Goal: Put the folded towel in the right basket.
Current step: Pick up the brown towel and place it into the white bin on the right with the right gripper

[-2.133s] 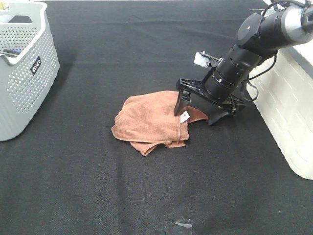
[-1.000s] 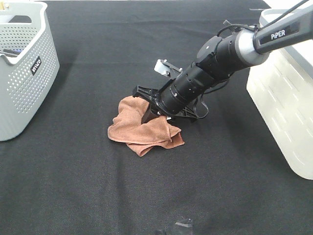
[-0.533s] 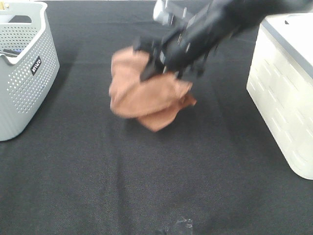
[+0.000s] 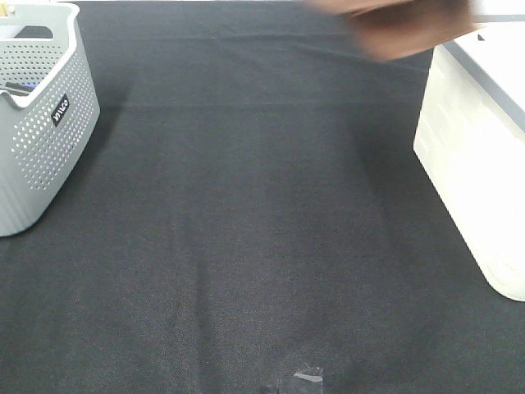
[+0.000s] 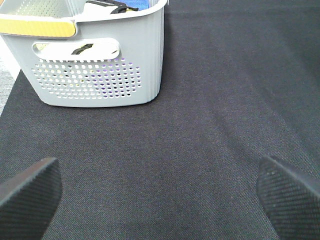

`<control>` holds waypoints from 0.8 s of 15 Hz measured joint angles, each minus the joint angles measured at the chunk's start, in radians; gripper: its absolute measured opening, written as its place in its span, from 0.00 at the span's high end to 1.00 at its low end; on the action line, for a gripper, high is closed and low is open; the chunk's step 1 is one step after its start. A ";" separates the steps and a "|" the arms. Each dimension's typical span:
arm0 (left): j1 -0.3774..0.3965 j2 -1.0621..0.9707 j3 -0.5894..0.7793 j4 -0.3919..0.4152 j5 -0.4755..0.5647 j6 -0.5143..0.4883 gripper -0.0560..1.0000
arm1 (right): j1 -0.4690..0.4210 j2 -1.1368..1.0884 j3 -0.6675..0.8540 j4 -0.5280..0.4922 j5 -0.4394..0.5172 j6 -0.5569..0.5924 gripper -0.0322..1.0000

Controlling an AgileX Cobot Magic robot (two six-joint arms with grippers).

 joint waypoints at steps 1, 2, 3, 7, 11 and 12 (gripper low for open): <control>0.000 0.000 0.000 0.000 0.000 0.000 0.01 | -0.065 -0.008 -0.017 -0.043 0.033 0.000 0.75; 0.000 0.000 0.000 0.000 0.000 0.000 0.01 | -0.126 -0.009 -0.018 -0.085 0.052 0.001 0.75; 0.000 0.000 0.000 0.000 0.000 0.000 0.01 | -0.188 -0.007 -0.018 -0.128 0.064 0.007 0.75; 0.000 0.000 0.000 0.000 0.000 0.000 0.01 | -0.381 0.085 -0.018 -0.218 0.122 0.017 0.75; 0.000 0.000 0.000 0.000 0.000 0.000 0.01 | -0.398 0.205 -0.018 -0.243 0.140 0.017 0.75; 0.000 0.000 0.000 0.000 0.000 0.000 0.01 | -0.398 0.240 -0.018 -0.238 0.140 0.020 0.73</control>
